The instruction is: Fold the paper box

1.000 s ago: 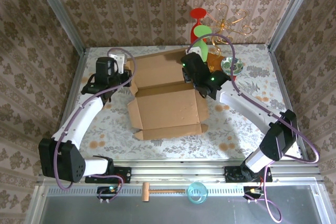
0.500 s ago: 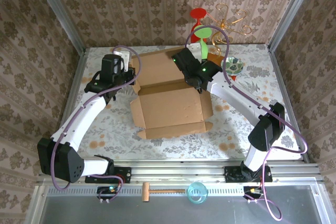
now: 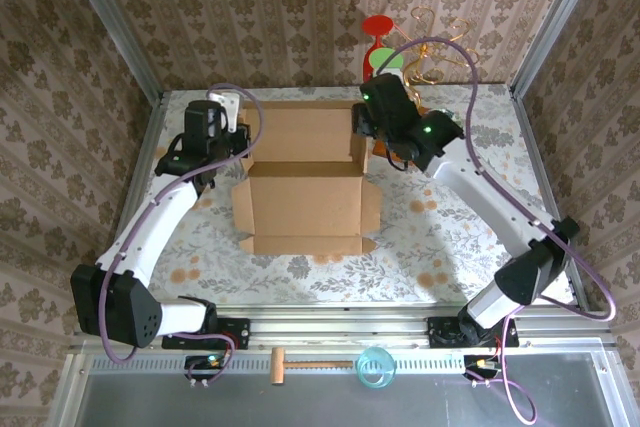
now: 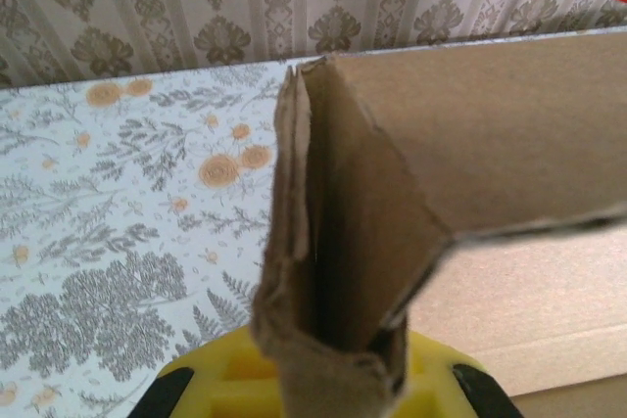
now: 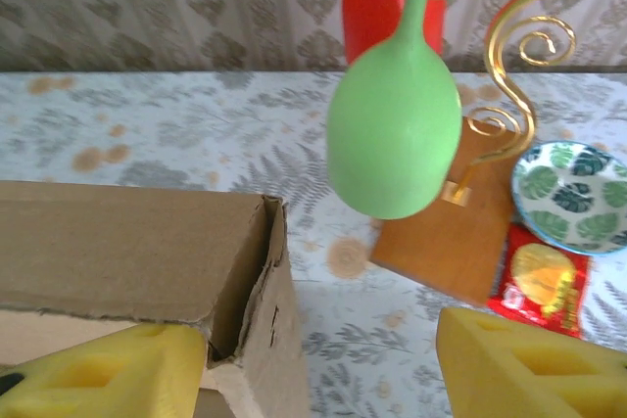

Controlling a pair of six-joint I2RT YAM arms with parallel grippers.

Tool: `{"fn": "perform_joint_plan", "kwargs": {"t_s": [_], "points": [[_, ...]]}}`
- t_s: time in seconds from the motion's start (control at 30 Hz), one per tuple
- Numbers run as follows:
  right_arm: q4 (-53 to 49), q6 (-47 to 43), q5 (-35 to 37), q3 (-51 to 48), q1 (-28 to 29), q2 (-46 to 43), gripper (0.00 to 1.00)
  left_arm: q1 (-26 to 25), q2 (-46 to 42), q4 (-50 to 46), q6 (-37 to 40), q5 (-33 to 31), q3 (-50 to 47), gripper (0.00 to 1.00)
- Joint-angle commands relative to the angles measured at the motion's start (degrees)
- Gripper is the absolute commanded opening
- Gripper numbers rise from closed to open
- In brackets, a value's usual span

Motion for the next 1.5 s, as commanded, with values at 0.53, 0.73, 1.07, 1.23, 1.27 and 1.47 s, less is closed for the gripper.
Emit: {"fn": "perform_joint_plan", "kwargs": {"t_s": [0.53, 0.73, 1.07, 1.23, 1.27, 1.47], "points": [[20.56, -46.03, -5.7, -11.58, 2.46, -7.89, 0.72, 1.07, 3.37, 6.26, 12.77, 6.13, 2.03, 0.0], [21.9, -59.19, -3.07, -8.32, 5.97, -1.74, 0.78, 0.05, 3.84, 5.15, 13.97, 5.41, 2.76, 0.0], [20.89, -40.67, 2.51, -8.0, 6.76, -3.98, 0.77, -0.85, 6.58, 0.1, 19.84, 1.79, 6.89, 0.0], [14.63, -26.59, 2.71, -12.7, 6.85, -7.86, 0.76, -1.17, 10.17, -4.99, 23.15, 1.4, 10.78, 0.0], [13.44, -22.44, 3.67, -14.36, 6.86, -8.99, 0.75, -1.2, 11.0, -5.72, 23.42, 1.44, 11.41, 0.0], [8.65, 3.15, 3.74, -24.87, 6.81, -15.01, 0.69, -1.07, 14.49, -6.03, 22.7, 1.86, 12.39, 0.0]]}}
